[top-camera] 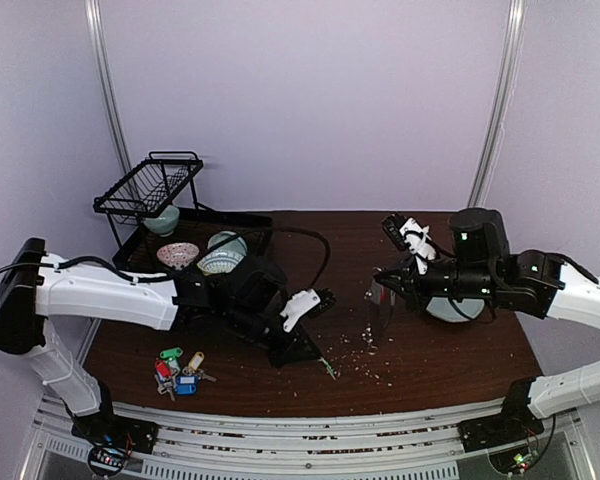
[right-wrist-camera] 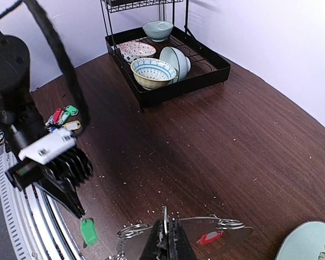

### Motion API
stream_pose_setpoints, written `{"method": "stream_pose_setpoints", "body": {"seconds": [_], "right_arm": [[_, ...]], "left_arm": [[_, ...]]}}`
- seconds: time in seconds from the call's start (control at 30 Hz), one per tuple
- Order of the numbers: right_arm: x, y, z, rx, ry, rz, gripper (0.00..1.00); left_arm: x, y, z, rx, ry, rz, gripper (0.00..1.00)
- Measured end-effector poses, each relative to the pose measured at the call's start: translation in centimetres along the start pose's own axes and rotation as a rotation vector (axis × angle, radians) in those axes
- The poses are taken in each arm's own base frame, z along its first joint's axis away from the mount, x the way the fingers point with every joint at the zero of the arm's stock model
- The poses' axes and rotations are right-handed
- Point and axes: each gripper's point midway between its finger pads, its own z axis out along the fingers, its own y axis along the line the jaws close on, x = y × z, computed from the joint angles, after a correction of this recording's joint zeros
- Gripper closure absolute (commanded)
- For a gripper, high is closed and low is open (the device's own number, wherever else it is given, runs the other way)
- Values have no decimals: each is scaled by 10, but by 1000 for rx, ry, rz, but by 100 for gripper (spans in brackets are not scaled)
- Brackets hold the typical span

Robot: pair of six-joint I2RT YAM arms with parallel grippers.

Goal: Put the keys on the keyring

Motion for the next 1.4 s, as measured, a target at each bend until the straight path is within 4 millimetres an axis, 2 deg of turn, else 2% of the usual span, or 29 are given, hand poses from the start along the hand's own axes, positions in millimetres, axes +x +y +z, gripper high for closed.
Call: {"method": "stream_pose_setpoints", "body": {"seconds": [0.03,0.1,0.13,0.17,0.23,0.3,0.37,0.43,0.5,0.57,0.67,0.73,0.87,1.0,1.07,1.2,1.3,1.4], "right_arm": [[-1,0,-2,3,-3,0,100],[-2,-1,-3,6,-1,1,100],[-2,-1,-3,6,0,1,100],[-3,-1,-4,6,2,1,100],[-8,0,-6,2,-3,0,100],[-13,4,-9,-21,-9,-1,100],[-16,11,-11,-63,-12,-5,100],[-19,20,-12,-117,-12,-12,100],[-20,32,-11,-185,-7,-22,100],[-19,43,-10,-247,0,-36,100],[-19,65,-9,-354,3,-80,100],[-20,80,-8,-420,-3,-125,100],[-31,112,-7,-525,-43,-221,100],[-50,134,-2,-584,-102,-296,100],[-60,140,4,-596,-129,-317,100],[-71,147,17,-603,-155,-338,100],[-77,150,27,-600,-171,-353,100],[-78,153,32,-599,-182,-360,100]], "left_arm": [[3,-2,10,32,4,0,98],[10,2,25,56,21,-17,70],[14,7,32,51,31,-35,62],[18,17,37,31,39,-68,57],[23,46,37,-48,33,-147,54],[22,79,23,-147,-2,-210,51],[16,108,-4,-254,-65,-239,51],[-5,117,-38,-325,-161,-214,51],[-34,106,-69,-340,-266,-144,52],[-65,84,-102,-326,-382,-43,51],[-91,49,-136,-291,-490,122,48],[-99,24,-150,-255,-531,235,48],[-102,-11,-158,-166,-558,405,53],[-97,-23,-157,-118,-552,492,62],[-90,-28,-154,-91,-543,544,68],[-72,-40,-153,-43,-543,653,72],[-61,-46,-161,-41,-579,716,77],[-59,-47,-172,-73,-637,754,77]]}}
